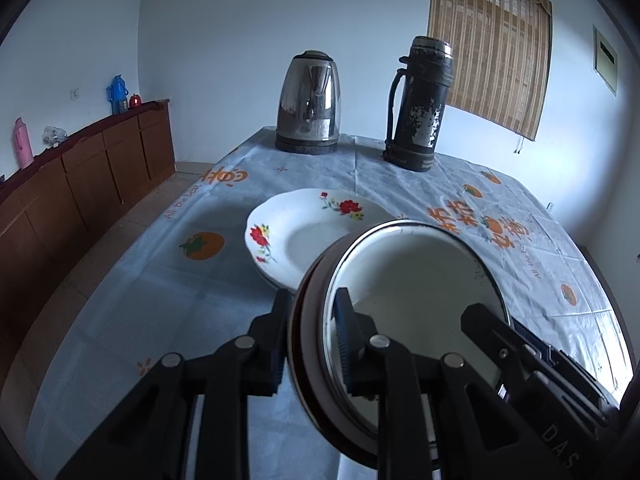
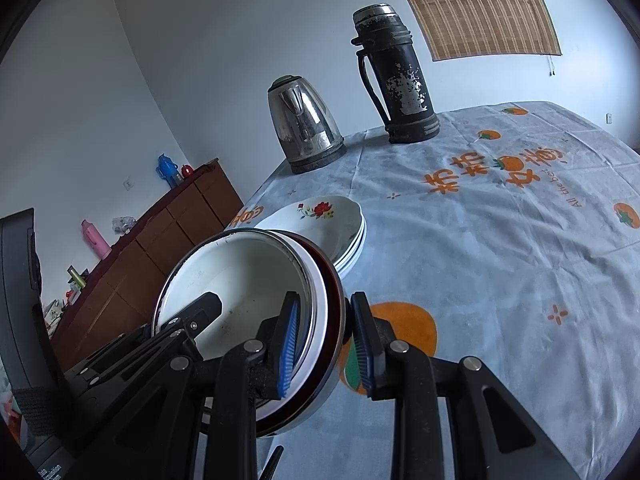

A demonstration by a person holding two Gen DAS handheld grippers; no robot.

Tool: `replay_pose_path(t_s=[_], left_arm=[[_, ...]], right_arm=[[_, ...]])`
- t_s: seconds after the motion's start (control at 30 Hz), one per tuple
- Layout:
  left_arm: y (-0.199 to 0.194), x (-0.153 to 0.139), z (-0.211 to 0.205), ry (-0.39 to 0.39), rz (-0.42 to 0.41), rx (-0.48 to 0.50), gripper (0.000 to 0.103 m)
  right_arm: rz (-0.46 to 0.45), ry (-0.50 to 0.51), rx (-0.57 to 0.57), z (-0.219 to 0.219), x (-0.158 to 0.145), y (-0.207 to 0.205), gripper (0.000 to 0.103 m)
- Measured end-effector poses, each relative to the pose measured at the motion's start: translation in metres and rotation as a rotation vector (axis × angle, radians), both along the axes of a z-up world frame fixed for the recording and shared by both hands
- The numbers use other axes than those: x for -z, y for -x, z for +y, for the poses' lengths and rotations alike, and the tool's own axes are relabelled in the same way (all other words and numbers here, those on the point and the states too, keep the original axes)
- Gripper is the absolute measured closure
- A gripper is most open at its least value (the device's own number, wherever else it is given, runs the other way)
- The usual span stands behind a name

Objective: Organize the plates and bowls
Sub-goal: 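Lift the nested bowl stack with both tools and carry it toward the plate stack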

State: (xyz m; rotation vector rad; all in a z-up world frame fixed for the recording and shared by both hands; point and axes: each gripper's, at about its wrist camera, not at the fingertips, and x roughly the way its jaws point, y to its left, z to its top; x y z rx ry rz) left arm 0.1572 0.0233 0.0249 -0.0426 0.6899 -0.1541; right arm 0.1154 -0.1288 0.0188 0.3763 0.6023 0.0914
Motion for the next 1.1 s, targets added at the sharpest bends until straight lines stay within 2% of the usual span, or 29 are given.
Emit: replay_pose_path(t_s=[0.27, 0.57, 1.1], left_arm=[[-0.016, -0.010, -0.011, -0.022, -0.025, 0.010, 0.084], [-0.034, -0.011, -0.013, 0.005, -0.004, 0.018, 0.084], [-0.069, -0.011, -0.023, 0.004, 0.007, 0.009, 0.084]], right_arm=[[-0.012, -0.001, 0.017, -0.008, -0.009, -0.018, 0.074], [-0.012, 0.011, 0.032, -0.013, -0.017, -0.037, 0.074], [0.004, 0.039, 0.056, -0.016, -0.022, -0.076, 0.074]])
